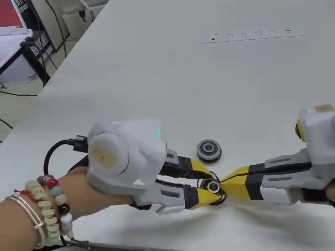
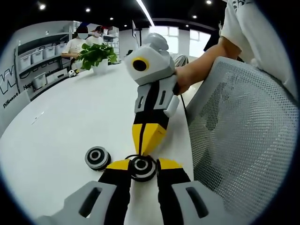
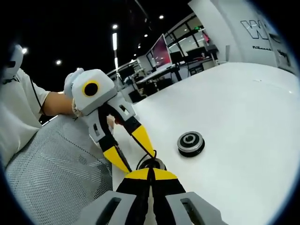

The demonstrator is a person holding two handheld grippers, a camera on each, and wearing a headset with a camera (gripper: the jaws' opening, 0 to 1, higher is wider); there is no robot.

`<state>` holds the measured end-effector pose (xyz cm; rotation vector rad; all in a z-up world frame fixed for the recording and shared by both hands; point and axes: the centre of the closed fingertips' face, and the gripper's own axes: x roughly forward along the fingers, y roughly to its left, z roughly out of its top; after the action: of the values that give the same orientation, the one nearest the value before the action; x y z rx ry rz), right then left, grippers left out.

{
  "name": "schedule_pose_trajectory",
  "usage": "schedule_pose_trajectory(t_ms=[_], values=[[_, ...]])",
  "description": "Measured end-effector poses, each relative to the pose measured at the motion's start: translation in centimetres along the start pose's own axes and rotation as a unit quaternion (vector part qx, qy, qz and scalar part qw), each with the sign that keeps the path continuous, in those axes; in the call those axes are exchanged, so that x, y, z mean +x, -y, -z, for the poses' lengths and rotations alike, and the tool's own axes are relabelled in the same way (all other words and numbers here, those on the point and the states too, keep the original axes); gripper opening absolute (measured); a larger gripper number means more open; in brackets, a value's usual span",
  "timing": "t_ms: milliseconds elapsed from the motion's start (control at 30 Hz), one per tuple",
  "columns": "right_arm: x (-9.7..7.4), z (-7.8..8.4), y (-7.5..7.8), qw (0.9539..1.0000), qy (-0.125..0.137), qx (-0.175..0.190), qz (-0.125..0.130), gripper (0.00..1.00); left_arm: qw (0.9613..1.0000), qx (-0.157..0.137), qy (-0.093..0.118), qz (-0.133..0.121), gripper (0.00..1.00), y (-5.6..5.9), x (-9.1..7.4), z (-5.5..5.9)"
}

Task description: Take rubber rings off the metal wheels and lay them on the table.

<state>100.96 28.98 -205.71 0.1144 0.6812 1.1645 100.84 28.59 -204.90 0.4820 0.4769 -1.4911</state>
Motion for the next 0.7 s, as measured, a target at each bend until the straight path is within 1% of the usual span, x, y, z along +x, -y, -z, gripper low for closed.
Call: schedule_pose_trajectory(t_ms=[67,100,167,200,267,367,467,533,700], values=[[0.0,-0.1,0.0,1.0000,0.000,0.000,0.000,0.00,0.9999,0.008,-0.001,0.006,0.23,0.3,-0.4,-0.2],[0.0,-0.1,0.0,1.0000,0.000,-0.001,0.001,0.00,0.9999,0.013,-0.001,0.007,0.28,0.3,-0.7,-0.3],[0.0,-0.2,0.0,1.0000,-0.003,-0.005,0.001,0.00,0.9999,0.012,0.001,0.011,0.37,0.4,-1.3,-0.7],[0.0,-0.2,0.0,1.0000,-0.004,-0.006,0.001,0.00,0.9999,0.011,0.004,0.011,0.43,0.3,-1.6,-0.9],[-0.1,-0.4,-0.1,1.0000,-0.005,-0.009,0.001,0.00,0.9999,0.005,0.008,0.013,0.51,0.3,-2.2,-1.2],[-0.1,-0.8,-0.1,0.9999,-0.005,-0.013,0.000,0.00,0.9999,0.003,0.014,0.001,0.60,0.0,-3.5,-1.6],[-0.2,-1.1,-0.3,0.9998,-0.006,-0.019,-0.002,0.00,0.9998,-0.006,0.014,-0.013,0.71,-0.4,-4.8,-1.5],[-0.1,-1.4,-0.5,0.9997,-0.007,-0.024,-0.005,0.00,0.9996,-0.010,0.015,-0.021,0.75,-0.5,-5.9,-1.4],[0.4,-1.9,-0.8,0.9991,-0.016,-0.038,-0.012,0.00,0.9986,-0.024,0.016,-0.044,0.81,-0.8,-8.3,-0.9]])
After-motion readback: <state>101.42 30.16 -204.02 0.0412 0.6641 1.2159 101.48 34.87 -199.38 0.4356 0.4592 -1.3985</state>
